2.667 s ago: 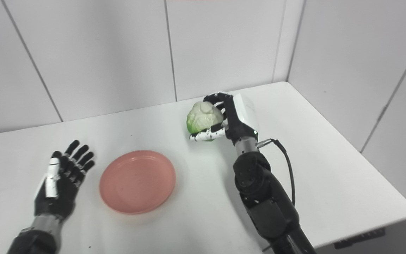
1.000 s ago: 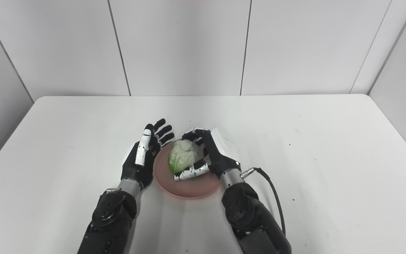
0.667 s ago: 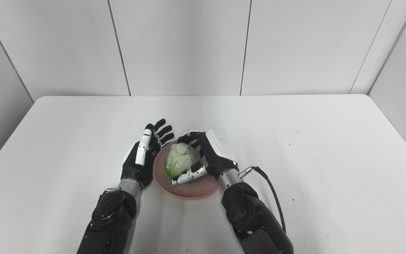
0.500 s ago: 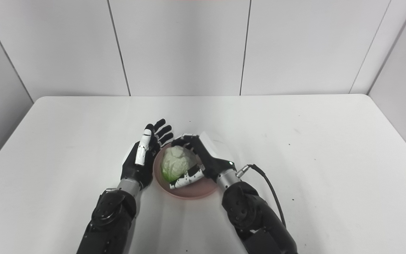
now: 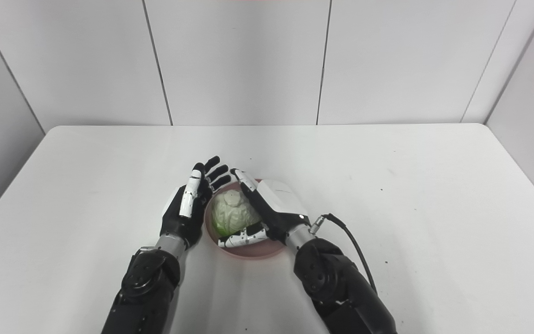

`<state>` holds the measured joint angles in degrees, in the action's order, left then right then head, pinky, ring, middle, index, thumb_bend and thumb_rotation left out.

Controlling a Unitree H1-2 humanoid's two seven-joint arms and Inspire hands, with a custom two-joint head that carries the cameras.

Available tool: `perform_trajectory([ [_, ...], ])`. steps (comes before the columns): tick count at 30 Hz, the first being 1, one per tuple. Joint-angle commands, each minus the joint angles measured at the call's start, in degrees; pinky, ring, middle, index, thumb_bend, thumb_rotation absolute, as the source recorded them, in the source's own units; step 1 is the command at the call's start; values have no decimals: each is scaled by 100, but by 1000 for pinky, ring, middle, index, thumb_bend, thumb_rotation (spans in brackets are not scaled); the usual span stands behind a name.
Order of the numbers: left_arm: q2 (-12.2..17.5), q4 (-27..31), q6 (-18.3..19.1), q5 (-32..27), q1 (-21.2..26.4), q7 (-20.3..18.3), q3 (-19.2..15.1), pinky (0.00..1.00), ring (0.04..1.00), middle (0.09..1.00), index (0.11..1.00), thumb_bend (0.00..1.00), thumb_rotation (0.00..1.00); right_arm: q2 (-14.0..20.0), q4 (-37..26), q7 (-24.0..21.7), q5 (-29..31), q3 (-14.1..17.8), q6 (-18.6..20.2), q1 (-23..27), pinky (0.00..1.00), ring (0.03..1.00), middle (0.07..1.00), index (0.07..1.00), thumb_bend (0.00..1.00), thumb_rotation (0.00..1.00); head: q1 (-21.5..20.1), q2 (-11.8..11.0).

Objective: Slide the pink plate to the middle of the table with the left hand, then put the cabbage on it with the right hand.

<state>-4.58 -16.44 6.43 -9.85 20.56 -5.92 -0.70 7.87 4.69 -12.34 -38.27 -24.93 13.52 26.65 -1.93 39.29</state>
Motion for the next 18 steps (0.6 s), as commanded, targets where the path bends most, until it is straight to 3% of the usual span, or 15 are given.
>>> perform_trajectory([
  [1, 14, -38, 18, -22, 32, -31, 0, 851, 868, 878, 883, 451, 1000, 23, -314, -31, -66, 113, 138, 245, 724, 890, 984, 1000, 984, 433, -5, 7],
  [10, 34, -20, 97, -53, 21, -100, -56, 861, 877, 883, 880, 457, 1000, 144, -1086, -101, -46, 417, 210, 219, 723, 893, 994, 1000, 1000, 451, -83, 2],
  [15, 21, 25, 123, -134, -3, -125, -131, 861, 886, 880, 877, 450, 1000, 345, -1508, -148, 488, 834, -111, 213, 833, 945, 999, 1000, 1000, 510, -152, -7],
  [18, 32, 46, 131, -150, -8, -128, -139, 853, 872, 875, 869, 449, 1000, 355, -1563, 29, 733, 1104, -214, 73, 815, 936, 992, 1000, 1000, 570, -187, -16],
])
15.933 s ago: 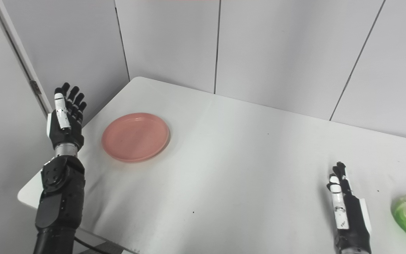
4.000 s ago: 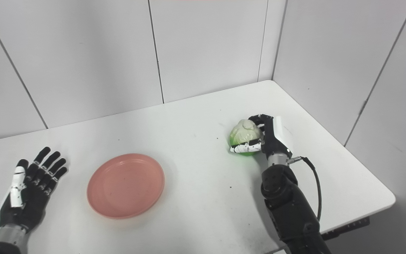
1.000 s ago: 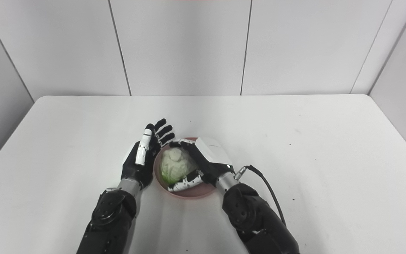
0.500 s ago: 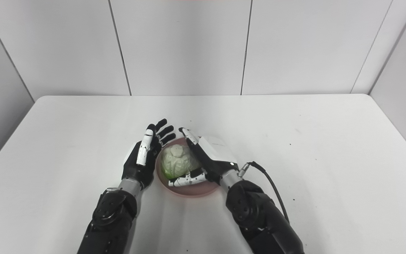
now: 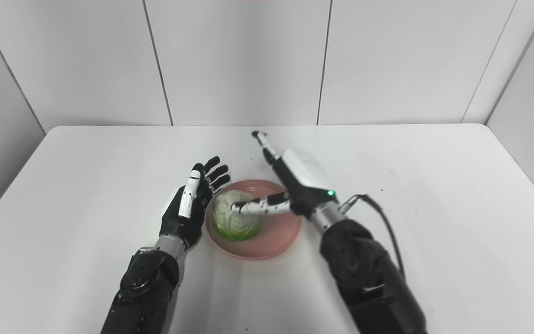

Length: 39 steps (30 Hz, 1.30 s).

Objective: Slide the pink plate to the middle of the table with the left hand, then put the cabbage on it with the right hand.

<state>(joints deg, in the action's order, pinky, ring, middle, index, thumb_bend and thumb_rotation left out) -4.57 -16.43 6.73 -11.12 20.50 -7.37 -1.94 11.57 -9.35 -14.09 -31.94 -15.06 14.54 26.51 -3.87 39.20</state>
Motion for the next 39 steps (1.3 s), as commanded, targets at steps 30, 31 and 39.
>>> perform_trajectory([
  [30, 323, 387, -146, 293, -300, 58, 42, 971, 919, 912, 914, 477, 1000, -1429, 1330, 1169, 3272, 1593, -1198, -1006, 961, 978, 986, 1000, 200, 1000, -45, 24],
  [31, 332, 390, -170, 311, -322, 65, 38, 971, 919, 913, 915, 477, 1000, -1422, 1337, 1199, 3235, 1569, -1208, -1015, 961, 978, 986, 1000, 197, 1000, -50, 25],
  [39, 371, 453, -218, 316, -473, 79, 19, 945, 926, 914, 918, 452, 1000, -1370, 1326, 1356, 3029, 1448, -1131, -1065, 962, 967, 970, 991, 187, 1000, -39, 9],
])
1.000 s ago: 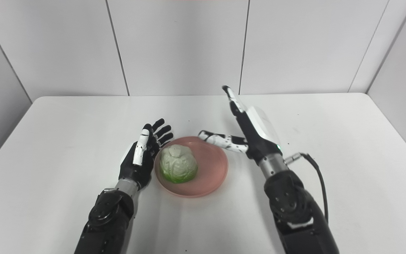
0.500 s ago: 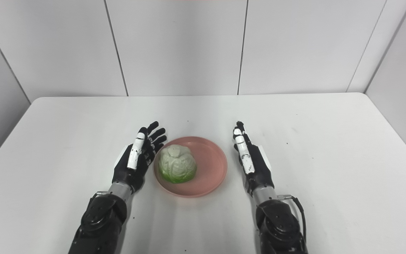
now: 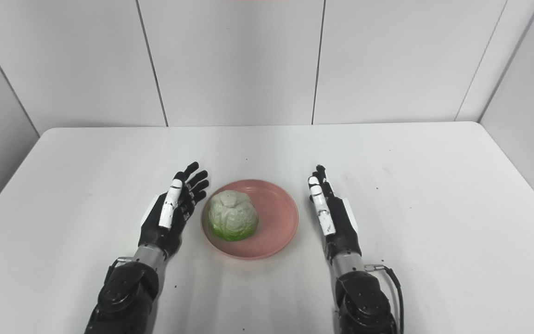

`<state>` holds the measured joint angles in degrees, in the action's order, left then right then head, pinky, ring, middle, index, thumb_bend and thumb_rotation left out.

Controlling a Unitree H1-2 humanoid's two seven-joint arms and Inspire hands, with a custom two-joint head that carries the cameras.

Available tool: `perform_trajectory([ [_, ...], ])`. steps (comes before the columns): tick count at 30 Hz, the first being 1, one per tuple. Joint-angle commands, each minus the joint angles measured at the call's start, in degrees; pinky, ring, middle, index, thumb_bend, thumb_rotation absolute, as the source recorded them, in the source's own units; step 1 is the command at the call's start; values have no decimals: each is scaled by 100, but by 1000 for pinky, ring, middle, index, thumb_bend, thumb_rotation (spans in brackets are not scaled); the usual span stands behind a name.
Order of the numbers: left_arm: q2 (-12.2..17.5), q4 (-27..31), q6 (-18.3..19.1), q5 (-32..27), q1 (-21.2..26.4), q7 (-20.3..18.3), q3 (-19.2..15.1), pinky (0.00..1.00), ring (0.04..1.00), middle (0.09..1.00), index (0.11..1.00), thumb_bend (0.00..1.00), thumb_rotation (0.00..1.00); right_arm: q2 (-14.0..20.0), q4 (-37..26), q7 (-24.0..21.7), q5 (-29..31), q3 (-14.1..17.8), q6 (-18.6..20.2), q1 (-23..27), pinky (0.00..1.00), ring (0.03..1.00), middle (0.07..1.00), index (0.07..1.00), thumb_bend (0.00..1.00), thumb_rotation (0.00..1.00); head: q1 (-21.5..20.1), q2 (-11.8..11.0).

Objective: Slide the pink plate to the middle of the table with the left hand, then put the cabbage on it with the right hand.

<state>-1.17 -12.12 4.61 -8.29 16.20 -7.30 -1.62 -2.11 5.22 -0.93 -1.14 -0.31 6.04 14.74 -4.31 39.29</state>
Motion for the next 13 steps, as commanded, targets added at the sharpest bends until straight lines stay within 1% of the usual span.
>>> perform_trajectory([
  [1, 33, 8, -20, 30, -51, 66, -15, 945, 924, 914, 917, 453, 1000, 4, -127, 46, -60, -36, -274, 110, 964, 969, 972, 993, 189, 1000, 5, 0],
  [5, 37, 29, 22, 45, -111, 90, -16, 930, 913, 906, 909, 446, 1000, 16, -91, 98, -134, -66, -288, 108, 960, 968, 971, 992, 194, 1000, -25, 2],
  [10, 72, -50, -62, 56, -126, 59, 1, 921, 908, 907, 911, 438, 1000, 9, -86, 134, -168, -68, -234, 105, 961, 969, 969, 987, 194, 1000, -3, -2],
  [13, 80, -100, -102, 45, -115, 52, -4, 921, 906, 908, 913, 434, 1000, 12, -52, 110, -120, -56, -269, 105, 956, 967, 971, 987, 199, 1000, 7, -3],
])
